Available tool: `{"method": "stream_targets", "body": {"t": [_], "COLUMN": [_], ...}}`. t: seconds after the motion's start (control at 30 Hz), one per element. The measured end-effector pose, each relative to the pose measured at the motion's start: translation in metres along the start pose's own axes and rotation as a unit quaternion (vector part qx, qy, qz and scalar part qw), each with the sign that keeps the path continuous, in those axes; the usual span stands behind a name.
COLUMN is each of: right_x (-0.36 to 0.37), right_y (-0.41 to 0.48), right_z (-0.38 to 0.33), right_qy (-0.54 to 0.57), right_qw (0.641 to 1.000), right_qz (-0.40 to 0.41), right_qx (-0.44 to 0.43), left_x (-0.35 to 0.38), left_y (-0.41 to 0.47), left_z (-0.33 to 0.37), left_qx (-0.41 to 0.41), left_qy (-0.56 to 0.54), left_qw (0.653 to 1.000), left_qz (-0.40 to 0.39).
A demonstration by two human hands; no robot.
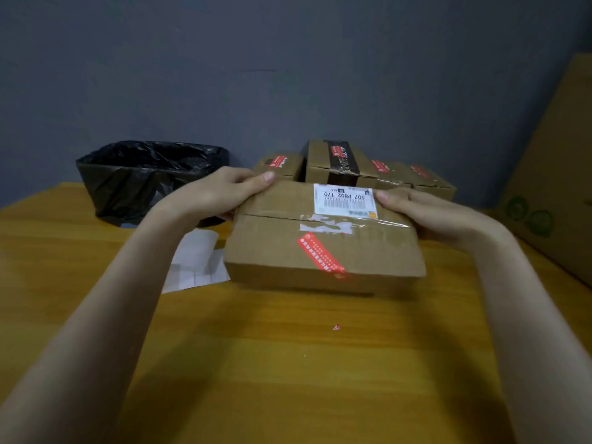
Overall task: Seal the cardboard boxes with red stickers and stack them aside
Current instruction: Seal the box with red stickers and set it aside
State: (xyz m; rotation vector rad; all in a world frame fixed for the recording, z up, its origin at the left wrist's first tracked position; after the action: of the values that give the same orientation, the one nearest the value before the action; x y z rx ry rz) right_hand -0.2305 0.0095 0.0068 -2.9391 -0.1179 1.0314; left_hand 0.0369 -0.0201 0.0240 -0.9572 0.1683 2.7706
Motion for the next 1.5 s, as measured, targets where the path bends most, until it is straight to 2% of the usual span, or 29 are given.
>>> {"method": "stream_targets", "body": {"t": [0.1,0.17,0.33,0.57,0.67,0.77,0.83,0.9,0.97,1.03,1.3,1.5], "right_x": [0.015,0.021,0.028,0.024,0.02,0.015,0.023,0.047,0.074,0.088,0.094,0.095], "right_y": [-0.002,0.0,0.008,0.011,0.012,0.013,0.006,-0.001,-0.004,-0.003,-0.001,-0.003], "right_z": [0.005,0.011,0.021,0.023,0.015,-0.013,-0.042,-0.063,-0.072,-0.072,-0.072,-0.072], "right_qy": [0.005,-0.006,-0.019,-0.076,-0.154,-0.26,-0.238,-0.204,-0.201,-0.213,-0.211,-0.229], "right_qw": [0.996,0.992,0.99,0.987,0.981,0.965,0.966,0.967,0.961,0.956,0.957,0.95], "right_qz": [-0.069,-0.091,-0.074,-0.042,-0.039,0.024,0.047,-0.013,-0.086,-0.11,-0.092,-0.119], "right_qx": [0.053,0.082,0.122,0.136,0.107,0.002,-0.093,-0.151,-0.167,-0.167,-0.176,-0.178], "left_x": [0.013,0.021,0.038,0.038,0.033,0.029,0.031,0.038,0.044,0.048,0.052,0.053], "left_y": [0.003,0.004,0.006,0.01,0.01,0.012,0.009,0.008,0.005,0.005,0.008,0.009], "left_z": [-0.016,-0.025,-0.033,-0.039,-0.035,-0.026,-0.017,-0.012,-0.009,-0.009,-0.011,-0.015], "left_qx": [-0.08,-0.106,-0.122,-0.137,-0.118,-0.056,-0.022,-0.007,0.0,0.008,0.016,0.012], "left_qy": [0.039,0.051,0.062,0.067,0.098,0.155,0.184,0.203,0.216,0.225,0.226,0.214], "left_qw": [0.995,0.991,0.98,0.981,0.982,0.98,0.975,0.968,0.959,0.954,0.951,0.951], "left_qz": [-0.037,-0.069,-0.143,-0.122,-0.108,-0.106,-0.119,-0.151,-0.182,-0.197,-0.211,-0.221]}}
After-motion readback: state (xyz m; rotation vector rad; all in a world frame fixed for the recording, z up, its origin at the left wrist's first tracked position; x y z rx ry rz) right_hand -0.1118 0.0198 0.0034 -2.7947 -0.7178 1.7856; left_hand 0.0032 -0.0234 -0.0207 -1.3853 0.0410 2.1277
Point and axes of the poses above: each hand's wrist, its own y-axis towards the middle knuckle, its own x-axis out of the palm, z = x × y, the point moved 6 cm from there along y, towards the middle knuckle, and after that the axes turned 2 degrees about -x, right-handed, at the moved point
